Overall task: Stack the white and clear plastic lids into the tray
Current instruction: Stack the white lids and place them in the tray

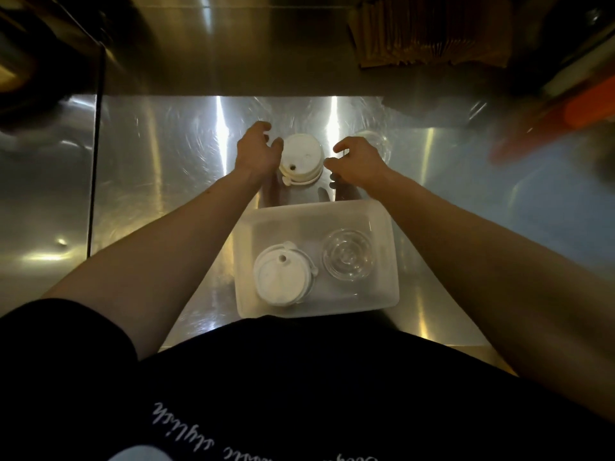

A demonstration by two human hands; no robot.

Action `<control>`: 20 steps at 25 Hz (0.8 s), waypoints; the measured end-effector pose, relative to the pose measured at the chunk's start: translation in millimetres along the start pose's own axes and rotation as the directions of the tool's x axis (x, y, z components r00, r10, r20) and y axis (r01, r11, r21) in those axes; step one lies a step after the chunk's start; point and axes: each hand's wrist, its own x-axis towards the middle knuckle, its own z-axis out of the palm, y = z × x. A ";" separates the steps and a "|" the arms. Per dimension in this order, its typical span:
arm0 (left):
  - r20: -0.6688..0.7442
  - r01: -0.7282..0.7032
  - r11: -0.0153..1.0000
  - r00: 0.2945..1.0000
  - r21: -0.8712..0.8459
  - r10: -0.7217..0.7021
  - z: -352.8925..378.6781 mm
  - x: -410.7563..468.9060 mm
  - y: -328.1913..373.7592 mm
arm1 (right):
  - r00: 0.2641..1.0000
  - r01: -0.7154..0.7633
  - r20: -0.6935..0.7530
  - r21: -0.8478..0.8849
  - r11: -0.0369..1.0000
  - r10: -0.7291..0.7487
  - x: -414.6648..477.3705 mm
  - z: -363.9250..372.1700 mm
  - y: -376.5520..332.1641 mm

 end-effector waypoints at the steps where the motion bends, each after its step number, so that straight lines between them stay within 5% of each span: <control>1: 0.013 0.017 1.000 1.000 0.002 -0.017 -0.7 0.5 -1.5 | 1.000 -0.002 0.003 0.000 1.000 0.002 2.1 2.7 -0.9; 16: 0.073 0.062 0.998 0.995 -0.028 -0.060 10.4 14.6 -16.1 | 0.996 -0.058 -0.071 -0.018 0.998 0.056 20.2 21.8 -7.0; 20: 0.090 0.186 0.978 0.980 -0.098 -0.178 11.2 22.5 -17.5 | 0.994 -0.069 -0.084 -0.017 0.997 0.067 21.5 23.1 -9.8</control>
